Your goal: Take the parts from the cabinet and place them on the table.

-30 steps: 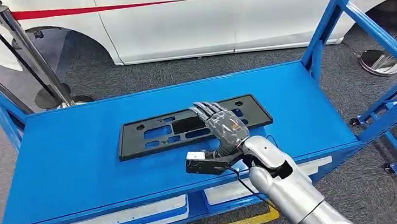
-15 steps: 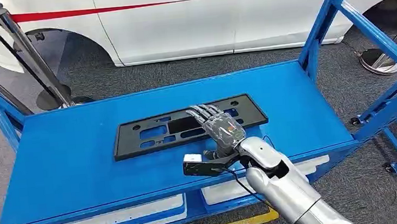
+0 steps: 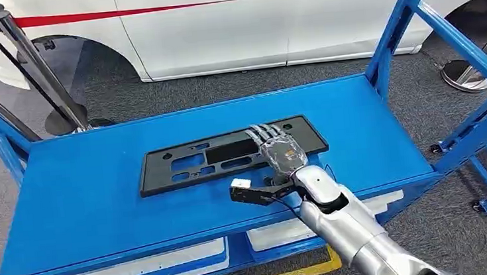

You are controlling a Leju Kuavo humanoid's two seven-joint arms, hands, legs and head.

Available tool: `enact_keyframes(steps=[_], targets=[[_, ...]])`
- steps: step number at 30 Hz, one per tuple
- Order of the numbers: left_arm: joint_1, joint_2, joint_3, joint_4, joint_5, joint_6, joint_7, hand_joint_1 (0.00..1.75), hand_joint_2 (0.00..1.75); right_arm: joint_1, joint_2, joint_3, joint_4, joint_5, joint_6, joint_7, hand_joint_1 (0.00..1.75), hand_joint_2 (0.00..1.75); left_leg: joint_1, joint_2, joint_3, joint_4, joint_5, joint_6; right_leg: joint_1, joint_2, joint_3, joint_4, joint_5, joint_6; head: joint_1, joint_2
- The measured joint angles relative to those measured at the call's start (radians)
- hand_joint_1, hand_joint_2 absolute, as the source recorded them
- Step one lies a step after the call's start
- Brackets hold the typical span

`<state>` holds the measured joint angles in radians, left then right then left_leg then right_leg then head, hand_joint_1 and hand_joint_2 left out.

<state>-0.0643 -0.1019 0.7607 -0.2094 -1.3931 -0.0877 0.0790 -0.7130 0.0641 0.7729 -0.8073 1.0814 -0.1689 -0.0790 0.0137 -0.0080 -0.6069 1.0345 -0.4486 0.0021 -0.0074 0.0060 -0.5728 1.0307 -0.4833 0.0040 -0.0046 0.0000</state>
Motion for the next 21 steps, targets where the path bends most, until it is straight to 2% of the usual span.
enact_keyframes(steps=[5, 14, 15, 16, 17, 18, 21], targets=[[-0.001, 0.000, 0.000, 0.000, -0.003, 0.000, 0.000, 0.00, 0.00, -0.018, 0.009, -0.018, 0.069, 0.011, -0.013, 0.000, 0.00, 1.75, 0.000, 0.000, 0.000, 0.000, 0.000, 0.000, 0.000, 0.000, 0.000, 0.000, 0.000, 0.000, 0.000, 0.000], [-0.003, 0.000, 0.000, 0.000, -0.010, -0.003, 0.000, 0.00, 0.00, -0.070, 0.011, -0.059, 0.185, 0.051, -0.039, 0.045, 0.00, 1.75, 0.000, 0.001, 0.002, 0.000, 0.000, 0.000, 0.000, 0.001, 0.001, 0.000, 0.000, 0.000, 0.000, 0.000], [-0.004, 0.000, 0.000, 0.000, -0.010, -0.003, 0.000, 0.00, 0.00, -0.073, 0.011, -0.063, 0.195, 0.055, -0.042, 0.048, 0.12, 1.75, 0.000, 0.001, 0.002, 0.000, 0.000, 0.000, 0.000, 0.001, 0.001, 0.000, 0.000, 0.000, 0.000, 0.000], [-0.004, 0.000, 0.000, 0.000, -0.010, -0.003, 0.000, 0.00, 0.00, -0.076, 0.011, -0.070, 0.206, 0.060, -0.045, 0.052, 0.12, 1.75, 0.000, 0.001, 0.002, 0.000, 0.000, 0.000, 0.000, 0.001, 0.001, 0.000, 0.000, 0.000, 0.000, 0.000], [-0.004, 0.000, 0.000, 0.000, -0.010, -0.003, 0.000, 0.00, 0.00, -0.079, 0.011, -0.077, 0.216, 0.061, -0.046, 0.052, 1.48, 1.75, 0.000, 0.001, 0.003, 0.000, 0.000, 0.000, 0.000, 0.001, 0.002, 0.000, 0.000, 0.000, 0.000, 0.000], [-0.004, 0.000, 0.000, 0.000, -0.010, -0.003, 0.000, 0.00, 0.00, -0.082, 0.011, -0.081, 0.225, 0.061, -0.047, 0.052, 1.73, 1.75, 0.000, 0.001, 0.003, 0.000, 0.000, 0.000, 0.000, 0.001, 0.002, 0.000, 0.000, 0.000, 0.000, 0.000], [-0.004, 0.000, 0.000, 0.000, -0.010, -0.003, 0.000, 0.00, 0.00, -0.083, 0.011, -0.099, 0.245, 0.061, -0.047, 0.051, 1.73, 1.75, 0.000, 0.001, 0.003, 0.000, 0.000, 0.000, 0.000, 0.001, 0.002, 0.000, 0.000, 0.000, 0.000, 0.000]])
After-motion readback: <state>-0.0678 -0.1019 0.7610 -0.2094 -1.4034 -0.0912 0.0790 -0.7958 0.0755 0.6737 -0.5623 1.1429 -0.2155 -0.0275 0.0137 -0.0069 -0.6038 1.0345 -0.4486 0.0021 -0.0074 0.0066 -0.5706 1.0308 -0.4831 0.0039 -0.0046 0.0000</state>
